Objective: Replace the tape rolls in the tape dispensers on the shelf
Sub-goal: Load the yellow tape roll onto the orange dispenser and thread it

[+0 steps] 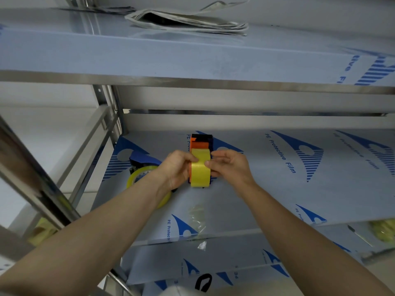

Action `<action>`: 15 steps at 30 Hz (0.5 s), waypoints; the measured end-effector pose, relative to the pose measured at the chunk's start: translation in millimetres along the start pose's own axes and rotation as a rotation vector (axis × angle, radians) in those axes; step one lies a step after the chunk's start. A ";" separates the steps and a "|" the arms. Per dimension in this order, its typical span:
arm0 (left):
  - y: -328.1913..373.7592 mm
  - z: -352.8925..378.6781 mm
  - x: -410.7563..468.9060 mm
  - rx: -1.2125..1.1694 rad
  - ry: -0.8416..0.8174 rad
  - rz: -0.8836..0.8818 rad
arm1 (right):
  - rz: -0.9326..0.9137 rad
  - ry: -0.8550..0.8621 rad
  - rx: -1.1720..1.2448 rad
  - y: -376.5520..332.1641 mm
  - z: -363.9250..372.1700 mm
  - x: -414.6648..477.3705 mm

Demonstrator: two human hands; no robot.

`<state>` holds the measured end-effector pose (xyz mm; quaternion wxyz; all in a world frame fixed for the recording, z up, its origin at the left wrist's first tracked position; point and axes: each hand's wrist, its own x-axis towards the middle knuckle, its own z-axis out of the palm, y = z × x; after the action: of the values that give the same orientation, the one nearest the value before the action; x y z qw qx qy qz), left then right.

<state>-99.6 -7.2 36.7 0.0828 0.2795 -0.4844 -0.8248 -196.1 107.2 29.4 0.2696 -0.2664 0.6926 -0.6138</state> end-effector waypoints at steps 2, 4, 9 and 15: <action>-0.4 -0.2 0.3 0.014 0.019 0.024 | 0.061 0.044 0.024 -0.4 1.5 2.1; -1.5 -0.2 0.7 0.047 0.042 0.050 | 0.090 0.064 0.015 -1.3 1.7 3.5; -7.0 0.8 1.3 0.124 0.076 0.112 | 0.130 0.085 -0.115 -7.3 -2.6 9.1; -12.2 2.1 5.5 0.240 0.103 0.154 | 0.167 0.077 -0.252 -12.1 -6.3 13.7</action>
<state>-103.7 -1.5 25.1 0.1366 0.2915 -0.5945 -0.7369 -209.8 100.8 41.5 0.2573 -0.2160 0.7938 -0.5070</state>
